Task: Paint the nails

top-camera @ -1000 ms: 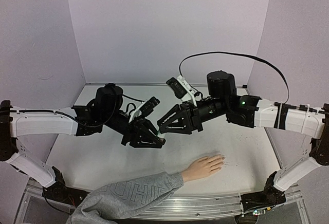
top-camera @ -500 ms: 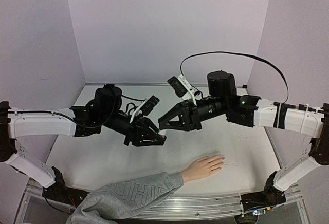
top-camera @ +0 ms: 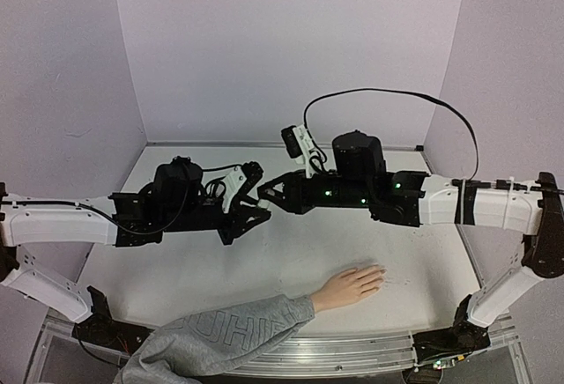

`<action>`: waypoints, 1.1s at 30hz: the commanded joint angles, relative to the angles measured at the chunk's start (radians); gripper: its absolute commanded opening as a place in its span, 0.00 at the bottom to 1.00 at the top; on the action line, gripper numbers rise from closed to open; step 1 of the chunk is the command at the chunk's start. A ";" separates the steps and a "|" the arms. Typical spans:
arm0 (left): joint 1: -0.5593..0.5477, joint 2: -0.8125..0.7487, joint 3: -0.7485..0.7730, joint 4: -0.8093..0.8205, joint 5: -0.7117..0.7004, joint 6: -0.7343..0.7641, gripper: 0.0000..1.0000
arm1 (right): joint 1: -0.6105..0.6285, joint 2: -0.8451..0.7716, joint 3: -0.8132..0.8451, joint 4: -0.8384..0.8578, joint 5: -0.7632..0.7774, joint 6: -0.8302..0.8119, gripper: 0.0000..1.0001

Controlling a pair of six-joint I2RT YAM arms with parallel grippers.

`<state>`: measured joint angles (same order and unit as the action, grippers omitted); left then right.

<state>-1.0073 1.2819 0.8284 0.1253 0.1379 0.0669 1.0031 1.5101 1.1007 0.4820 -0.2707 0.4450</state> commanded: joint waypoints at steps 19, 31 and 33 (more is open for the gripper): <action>-0.008 -0.002 -0.029 0.095 -0.267 -0.035 0.56 | 0.074 0.015 0.062 -0.109 0.268 0.192 0.00; -0.008 -0.121 -0.117 0.076 -0.074 -0.138 1.00 | -0.302 -0.092 -0.207 -0.180 0.670 0.132 0.00; -0.008 -0.143 -0.127 0.068 -0.085 -0.143 0.99 | -0.385 -0.093 -0.270 -0.183 0.730 0.124 0.00</action>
<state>-1.0157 1.2156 0.7101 0.1585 0.0322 -0.0376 0.7422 1.4513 0.9192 0.3325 0.2535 0.6010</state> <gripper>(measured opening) 0.994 0.223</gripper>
